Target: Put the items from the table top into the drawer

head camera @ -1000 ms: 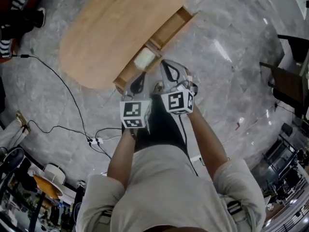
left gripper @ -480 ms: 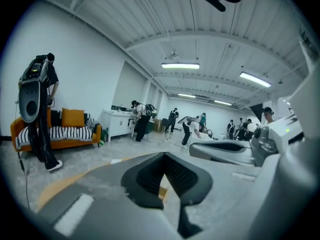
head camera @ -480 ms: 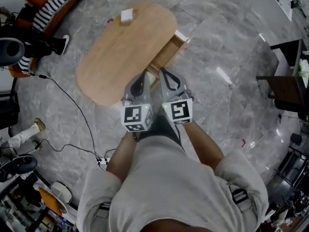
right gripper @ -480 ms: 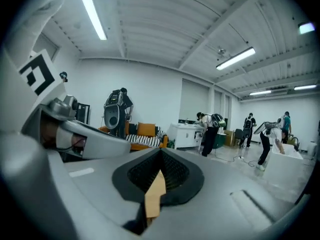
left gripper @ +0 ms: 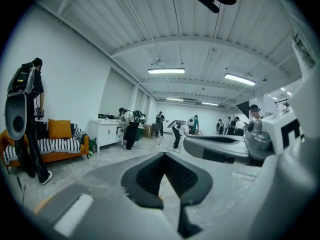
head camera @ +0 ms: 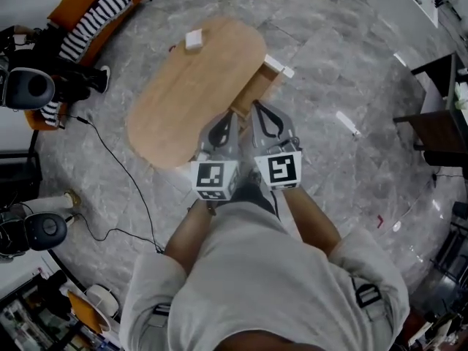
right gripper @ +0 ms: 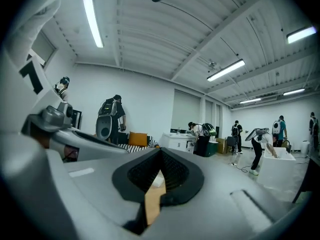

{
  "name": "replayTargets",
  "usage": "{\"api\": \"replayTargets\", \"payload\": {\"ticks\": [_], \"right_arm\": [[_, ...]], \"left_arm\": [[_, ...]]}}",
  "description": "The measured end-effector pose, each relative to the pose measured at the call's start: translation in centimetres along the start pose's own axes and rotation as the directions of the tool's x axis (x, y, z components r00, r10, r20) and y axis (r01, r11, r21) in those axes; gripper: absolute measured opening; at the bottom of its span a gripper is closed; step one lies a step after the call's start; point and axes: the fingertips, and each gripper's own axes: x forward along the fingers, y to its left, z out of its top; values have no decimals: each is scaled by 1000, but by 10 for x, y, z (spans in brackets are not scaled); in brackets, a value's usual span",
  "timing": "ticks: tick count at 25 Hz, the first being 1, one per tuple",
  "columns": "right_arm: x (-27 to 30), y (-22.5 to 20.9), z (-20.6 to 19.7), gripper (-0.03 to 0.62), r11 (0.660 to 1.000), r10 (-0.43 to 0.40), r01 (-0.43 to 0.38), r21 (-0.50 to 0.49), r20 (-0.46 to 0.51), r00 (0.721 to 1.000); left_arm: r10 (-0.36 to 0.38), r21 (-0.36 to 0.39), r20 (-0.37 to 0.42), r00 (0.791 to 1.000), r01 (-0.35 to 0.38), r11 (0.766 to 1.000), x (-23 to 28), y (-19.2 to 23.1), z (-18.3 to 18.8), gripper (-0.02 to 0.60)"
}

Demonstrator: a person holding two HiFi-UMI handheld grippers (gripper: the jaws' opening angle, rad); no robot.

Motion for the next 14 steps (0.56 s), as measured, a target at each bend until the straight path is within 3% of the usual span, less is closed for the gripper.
{"api": "replayTargets", "payload": {"ticks": [14], "right_arm": [[-26,-3,-1,5,1000,-24,24,-10,-10,1000]], "left_arm": [[-7,5,7,1000,7,1000,-7,-17,1,20]]}}
